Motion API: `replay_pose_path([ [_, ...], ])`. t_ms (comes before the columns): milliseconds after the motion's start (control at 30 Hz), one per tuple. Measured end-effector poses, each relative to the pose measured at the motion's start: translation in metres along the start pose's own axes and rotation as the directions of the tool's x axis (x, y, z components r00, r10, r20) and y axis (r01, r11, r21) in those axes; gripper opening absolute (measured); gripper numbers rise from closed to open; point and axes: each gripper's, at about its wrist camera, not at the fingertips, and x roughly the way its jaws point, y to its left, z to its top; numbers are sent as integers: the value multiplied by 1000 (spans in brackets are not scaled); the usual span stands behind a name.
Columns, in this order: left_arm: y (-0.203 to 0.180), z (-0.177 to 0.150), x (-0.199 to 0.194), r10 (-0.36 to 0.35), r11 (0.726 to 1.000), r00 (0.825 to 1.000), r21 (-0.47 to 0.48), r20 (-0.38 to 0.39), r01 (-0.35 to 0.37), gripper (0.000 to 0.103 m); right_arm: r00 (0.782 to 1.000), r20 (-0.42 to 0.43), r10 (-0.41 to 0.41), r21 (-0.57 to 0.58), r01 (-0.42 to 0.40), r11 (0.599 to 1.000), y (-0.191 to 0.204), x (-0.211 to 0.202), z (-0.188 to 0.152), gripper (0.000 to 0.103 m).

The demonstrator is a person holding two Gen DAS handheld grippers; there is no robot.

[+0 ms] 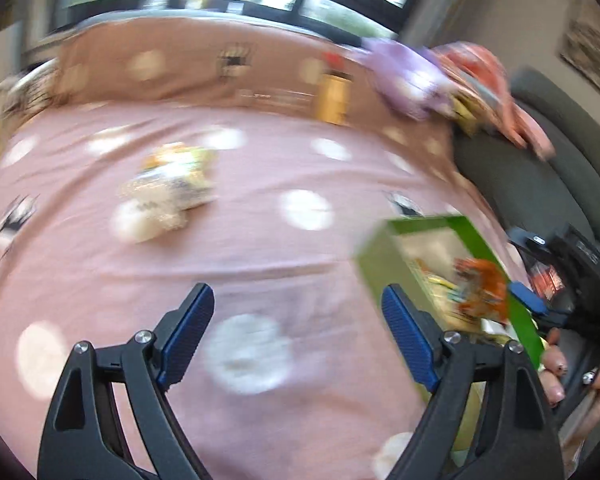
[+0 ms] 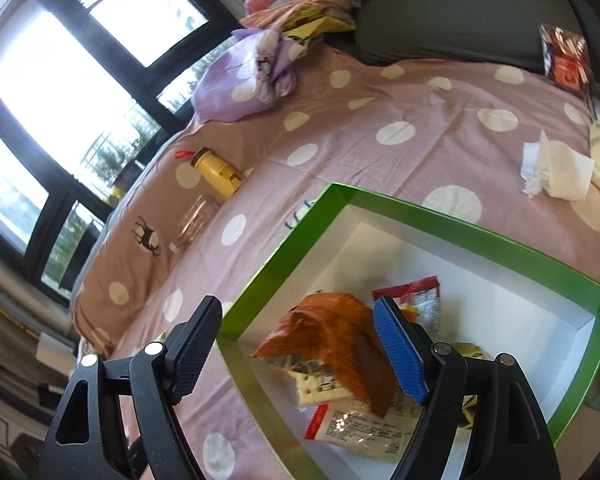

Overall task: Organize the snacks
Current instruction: 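Move the right gripper back to the white printed snack bag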

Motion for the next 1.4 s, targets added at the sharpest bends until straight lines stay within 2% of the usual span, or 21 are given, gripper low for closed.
replay_pose_path([
  [100, 37, -9, -9, 78, 993, 997, -91, 1, -77, 86, 1000, -1, 1, -53, -1, 999, 14, 1, -6, 84],
  [233, 77, -13, -14, 175, 968, 985, -184, -1, -172, 86, 1000, -3, -5, -125, 5, 992, 37, 3, -17, 84],
  [467, 106, -9, -27, 251, 939, 968, -248, 24, -237, 86, 997, -56, 57, -285, -70, 956, 89, 18, -49, 85],
  [633, 127, -9, -39, 275, 920, 960, -300, 40, -251, 86, 991, -112, 73, -385, -111, 916, 125, 34, -81, 85],
  [800, 142, -10, -47, 306, 902, 951, -333, 46, -274, 86, 990, -134, 32, -457, -90, 885, 146, 51, -108, 85],
  [1100, 156, -11, -55, 290, 892, 955, -376, 53, -250, 86, 986, -164, 7, -483, -86, 871, 154, 70, -129, 85],
  [1400, 163, -10, -59, 290, 886, 955, -394, 57, -245, 86, 971, -230, 59, -491, -168, 855, 166, 76, -148, 85],
])
